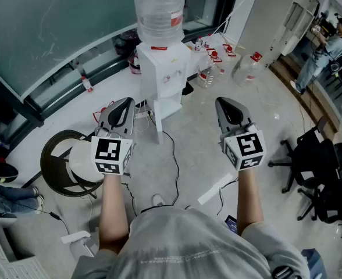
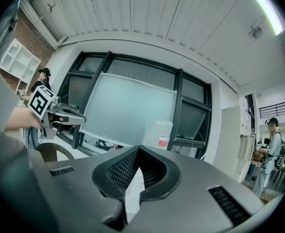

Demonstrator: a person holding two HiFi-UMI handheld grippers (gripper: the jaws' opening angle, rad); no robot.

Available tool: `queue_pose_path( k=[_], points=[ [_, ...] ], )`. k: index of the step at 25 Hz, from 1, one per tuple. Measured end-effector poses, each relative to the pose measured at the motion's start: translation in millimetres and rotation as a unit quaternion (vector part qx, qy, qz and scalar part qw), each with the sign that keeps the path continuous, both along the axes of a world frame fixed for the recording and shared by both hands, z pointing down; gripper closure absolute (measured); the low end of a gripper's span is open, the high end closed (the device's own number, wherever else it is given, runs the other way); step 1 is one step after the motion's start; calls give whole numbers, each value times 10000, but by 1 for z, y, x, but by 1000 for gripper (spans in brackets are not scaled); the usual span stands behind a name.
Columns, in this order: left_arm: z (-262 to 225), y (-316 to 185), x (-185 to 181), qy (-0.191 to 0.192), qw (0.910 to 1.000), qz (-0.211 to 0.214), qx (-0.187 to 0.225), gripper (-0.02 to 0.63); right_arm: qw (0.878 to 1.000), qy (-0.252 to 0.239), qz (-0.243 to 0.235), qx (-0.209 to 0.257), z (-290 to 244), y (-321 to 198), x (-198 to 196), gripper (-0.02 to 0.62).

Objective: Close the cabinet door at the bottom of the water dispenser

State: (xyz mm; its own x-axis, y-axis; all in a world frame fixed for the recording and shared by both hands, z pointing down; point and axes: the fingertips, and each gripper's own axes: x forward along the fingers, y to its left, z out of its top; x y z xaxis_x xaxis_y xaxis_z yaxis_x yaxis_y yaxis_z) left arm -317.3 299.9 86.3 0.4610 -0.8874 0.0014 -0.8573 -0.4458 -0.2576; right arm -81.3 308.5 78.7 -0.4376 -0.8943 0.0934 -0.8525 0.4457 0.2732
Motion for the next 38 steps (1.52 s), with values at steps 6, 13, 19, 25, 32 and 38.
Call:
queue_pose_path(
  k=[6, 13, 19, 25, 32, 38],
  points=[
    [5, 46, 48, -283, 9990, 328, -98, 584, 10000, 3, 71, -59, 2, 37, 36, 568],
    [9, 73, 74, -413, 9983, 374, -186, 584, 9998, -189, 85, -76, 1, 68, 68, 568],
    [25, 73, 89, -414, 9981, 276, -372, 584, 9997, -90, 69, -235, 16, 65, 91, 568],
    [34, 20, 96, -195, 9987, 232, -417, 584, 9995, -62, -84, -315, 27, 21, 95, 568],
    [53, -92, 95, -232, 9973, 524, -461, 584, 9997, -47, -51, -215, 36, -81, 84, 568],
    [72, -205, 83, -85, 9930, 783, -880, 405, 9990, -17, 79, -437, 49, -187, 61, 462]
  ],
)
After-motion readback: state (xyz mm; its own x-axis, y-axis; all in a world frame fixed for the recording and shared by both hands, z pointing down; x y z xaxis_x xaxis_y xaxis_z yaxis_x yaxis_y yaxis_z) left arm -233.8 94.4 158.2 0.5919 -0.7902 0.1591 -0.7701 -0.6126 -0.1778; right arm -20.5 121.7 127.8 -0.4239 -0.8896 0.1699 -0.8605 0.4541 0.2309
